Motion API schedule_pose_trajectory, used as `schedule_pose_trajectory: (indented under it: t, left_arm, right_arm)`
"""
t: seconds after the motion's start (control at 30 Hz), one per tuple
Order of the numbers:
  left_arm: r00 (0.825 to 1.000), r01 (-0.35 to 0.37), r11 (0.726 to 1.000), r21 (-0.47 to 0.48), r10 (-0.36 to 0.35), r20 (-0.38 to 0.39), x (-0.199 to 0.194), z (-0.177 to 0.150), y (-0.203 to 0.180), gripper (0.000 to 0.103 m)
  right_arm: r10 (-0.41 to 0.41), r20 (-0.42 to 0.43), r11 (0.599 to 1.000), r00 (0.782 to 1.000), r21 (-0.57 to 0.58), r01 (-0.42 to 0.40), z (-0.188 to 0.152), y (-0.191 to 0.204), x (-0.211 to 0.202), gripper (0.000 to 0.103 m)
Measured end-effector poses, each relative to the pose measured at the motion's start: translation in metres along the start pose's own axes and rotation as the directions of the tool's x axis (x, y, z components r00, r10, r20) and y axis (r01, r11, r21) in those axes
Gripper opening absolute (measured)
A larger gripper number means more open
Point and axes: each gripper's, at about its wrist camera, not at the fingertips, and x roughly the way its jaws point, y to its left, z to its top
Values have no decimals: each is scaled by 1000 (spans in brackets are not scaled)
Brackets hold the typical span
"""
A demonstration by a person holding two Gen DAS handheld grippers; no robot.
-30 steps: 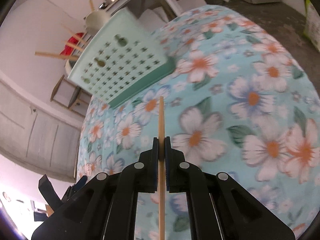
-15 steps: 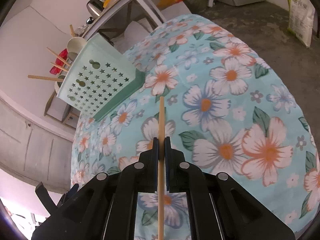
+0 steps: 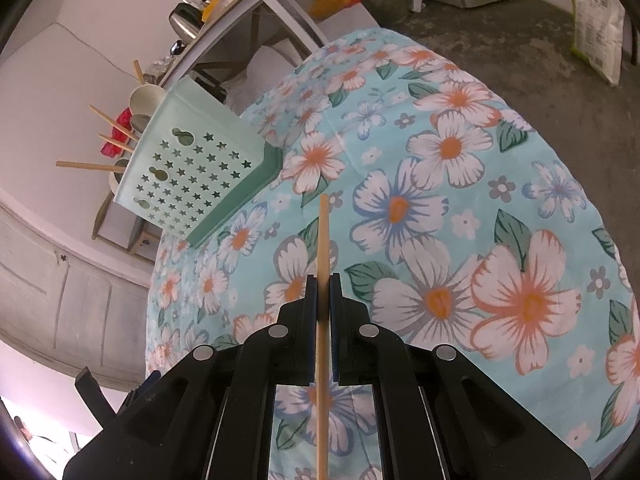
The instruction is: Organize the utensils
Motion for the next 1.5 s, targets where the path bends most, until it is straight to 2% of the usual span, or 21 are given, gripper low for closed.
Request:
schedule_pose_trajectory:
  t: [0.27, 1.07, 1.23, 1.3, 1.37, 1.43, 1.5]
  left_arm:
    - [999, -8, 1000, 21, 9, -32, 3, 2, 0, 98]
    - [1000, -6, 999, 38, 6, -9, 2, 0, -1, 98]
    - [1000, 22, 999, 42, -21, -21, -3, 6, 2, 98]
    - [999, 28, 998, 48, -28, 14, -12, 9, 3, 98]
    - [995, 35, 997, 66, -41, 86, -26, 11, 2, 98]
    - [986, 71, 993, 91, -84, 146, -38, 14, -4, 98]
    - [971, 139, 981, 136, -162, 177, -46, 19, -14, 97]
  right_arm:
    - [0, -2, 1000, 1000, -1, 0, 0, 0, 1, 4]
    - [-1, -9, 1000, 1000, 5, 1, 0, -3, 7, 4]
    - [-6, -6, 1000, 1000, -1, 6, 0, -3, 8, 4]
    - [-12, -1, 1000, 1000, -9, 12, 0, -1, 6, 4]
    - [-21, 6, 1000, 1000, -12, 21, 0, -2, 4, 4]
    - [-27, 7, 1000, 1000, -8, 27, 0, -4, 3, 5]
    - [-26, 5, 1000, 1000, 5, 26, -1, -9, 5, 5]
